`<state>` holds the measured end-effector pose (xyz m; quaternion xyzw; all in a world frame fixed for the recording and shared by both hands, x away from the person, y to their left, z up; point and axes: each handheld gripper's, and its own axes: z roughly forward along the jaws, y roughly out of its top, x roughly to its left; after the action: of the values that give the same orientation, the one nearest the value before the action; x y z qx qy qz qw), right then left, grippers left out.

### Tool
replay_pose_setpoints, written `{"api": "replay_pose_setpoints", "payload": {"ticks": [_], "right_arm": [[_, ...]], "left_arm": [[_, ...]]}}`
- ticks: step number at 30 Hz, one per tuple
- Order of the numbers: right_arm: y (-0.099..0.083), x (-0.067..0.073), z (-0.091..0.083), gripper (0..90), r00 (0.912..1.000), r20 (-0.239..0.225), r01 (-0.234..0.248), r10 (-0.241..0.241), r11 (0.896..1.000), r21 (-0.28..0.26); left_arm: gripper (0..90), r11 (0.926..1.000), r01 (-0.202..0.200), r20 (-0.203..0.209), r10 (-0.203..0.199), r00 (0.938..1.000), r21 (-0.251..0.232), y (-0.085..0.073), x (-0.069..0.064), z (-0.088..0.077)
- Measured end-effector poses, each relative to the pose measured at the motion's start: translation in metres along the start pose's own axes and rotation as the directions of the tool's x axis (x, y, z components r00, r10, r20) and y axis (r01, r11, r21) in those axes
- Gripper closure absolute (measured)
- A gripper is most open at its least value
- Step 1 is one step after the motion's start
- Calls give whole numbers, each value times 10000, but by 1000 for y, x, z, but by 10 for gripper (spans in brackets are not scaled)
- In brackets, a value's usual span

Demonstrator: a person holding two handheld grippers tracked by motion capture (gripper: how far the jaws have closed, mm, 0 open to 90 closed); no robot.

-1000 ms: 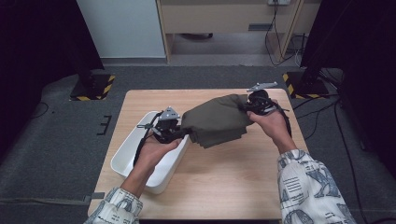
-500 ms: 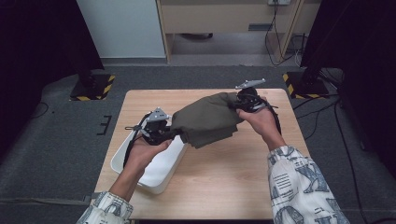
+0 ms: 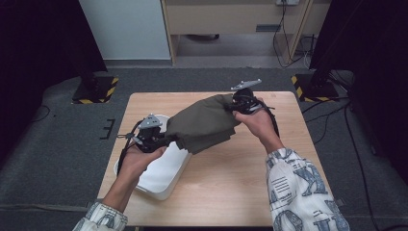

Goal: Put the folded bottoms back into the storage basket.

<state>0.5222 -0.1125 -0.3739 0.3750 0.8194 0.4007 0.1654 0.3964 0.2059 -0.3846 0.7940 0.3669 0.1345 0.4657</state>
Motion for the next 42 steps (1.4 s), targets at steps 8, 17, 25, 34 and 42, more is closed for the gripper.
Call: {"api": "replay_pose_setpoints", "payload": {"ticks": [8, 17, 25, 34, 42], "right_arm": [[12, 18, 10, 822, 9997, -194, 177, -178, 9998, -53], [26, 36, 20, 822, 9988, -430, 218, -222, 9997, -102], [38, 48, 29, 822, 9974, -569, 432, -433, 9991, -34], [48, 66, 41, 823, 9951, -769, 616, -616, 9981, -24], [56, 75, 46, 822, 9932, -940, 685, -686, 9976, -44]], "left_arm": [[846, 9998, 171, -174, -174, 9997, -136, -8, 9, -19], [847, 9994, 271, -386, -279, 9989, -211, -10, 17, -38], [846, 9987, 412, -527, -427, 9977, -286, -17, 26, -51], [847, 9968, 670, -656, -698, 9954, -430, -26, 36, -67], [846, 9955, 794, -726, -830, 9939, -516, -30, 40, -79]]}}
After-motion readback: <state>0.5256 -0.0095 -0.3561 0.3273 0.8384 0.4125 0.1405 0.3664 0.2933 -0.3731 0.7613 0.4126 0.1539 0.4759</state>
